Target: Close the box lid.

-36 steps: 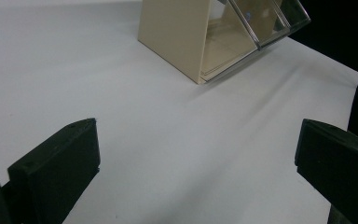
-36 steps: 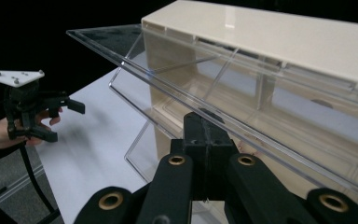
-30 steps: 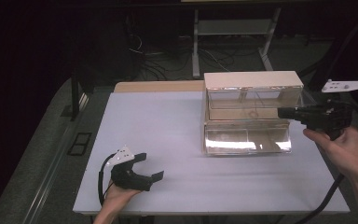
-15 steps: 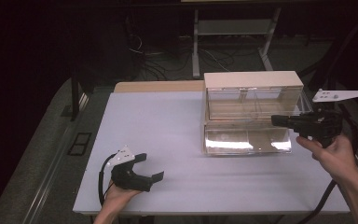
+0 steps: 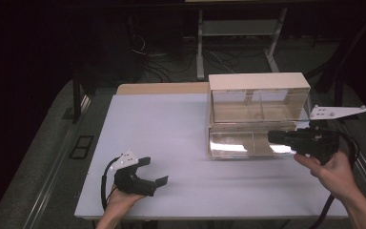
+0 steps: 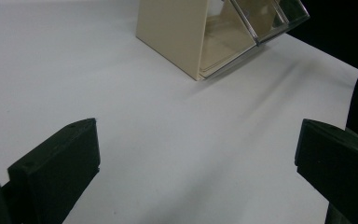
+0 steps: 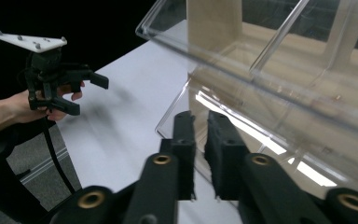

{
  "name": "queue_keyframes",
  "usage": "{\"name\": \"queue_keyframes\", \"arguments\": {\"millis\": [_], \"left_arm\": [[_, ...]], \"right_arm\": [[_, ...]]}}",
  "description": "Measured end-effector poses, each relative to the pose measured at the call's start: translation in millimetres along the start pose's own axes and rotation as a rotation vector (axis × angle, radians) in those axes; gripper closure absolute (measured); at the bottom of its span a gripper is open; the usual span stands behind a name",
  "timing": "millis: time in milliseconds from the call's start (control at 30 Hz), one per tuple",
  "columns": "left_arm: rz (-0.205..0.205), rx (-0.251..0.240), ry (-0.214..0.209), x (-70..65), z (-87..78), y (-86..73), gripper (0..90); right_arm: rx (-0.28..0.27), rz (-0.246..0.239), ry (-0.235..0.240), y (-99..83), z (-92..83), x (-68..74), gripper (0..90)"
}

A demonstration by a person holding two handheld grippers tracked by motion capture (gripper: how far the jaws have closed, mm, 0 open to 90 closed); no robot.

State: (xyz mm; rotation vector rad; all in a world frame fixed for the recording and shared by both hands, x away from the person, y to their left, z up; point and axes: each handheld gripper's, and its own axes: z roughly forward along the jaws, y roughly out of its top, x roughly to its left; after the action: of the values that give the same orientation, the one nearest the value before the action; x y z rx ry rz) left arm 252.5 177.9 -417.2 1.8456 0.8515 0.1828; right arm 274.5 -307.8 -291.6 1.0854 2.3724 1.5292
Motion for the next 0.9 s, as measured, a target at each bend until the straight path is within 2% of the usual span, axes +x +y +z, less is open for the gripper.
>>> {"name": "queue_keyframes", "arguments": {"millis": [433,533,667,800,867,900], "left_arm": [[0.0,0.011,-0.01,0.0,1.4,-0.7,0.0],[0.004,0.012,-0.01,0.0,1.6,-0.6,0.0],[0.007,0.014,-0.012,0.2,1.9,-0.4,0.0],[0.008,0.018,-0.014,0.5,1.9,-0.8,0.0],[0.006,0.019,-0.014,0.4,2.2,-1.0,0.0],[0.006,0.021,-0.015,0.4,2.3,-1.0,0.0]], "right_arm": [[-0.005,0.031,-0.034,-39.6,13.0,5.1,43.2],[0.001,0.02,-0.053,-49.3,16.8,6.5,30.0],[0.01,0.019,-0.053,-64.0,22.8,8.9,13.8],[0.018,0.019,-0.041,-77.5,26.6,10.2,10.1],[0.014,0.021,-0.038,-83.8,29.7,10.2,0.1],[0.018,0.016,-0.033,-86.8,31.3,10.1,0.5]]}}
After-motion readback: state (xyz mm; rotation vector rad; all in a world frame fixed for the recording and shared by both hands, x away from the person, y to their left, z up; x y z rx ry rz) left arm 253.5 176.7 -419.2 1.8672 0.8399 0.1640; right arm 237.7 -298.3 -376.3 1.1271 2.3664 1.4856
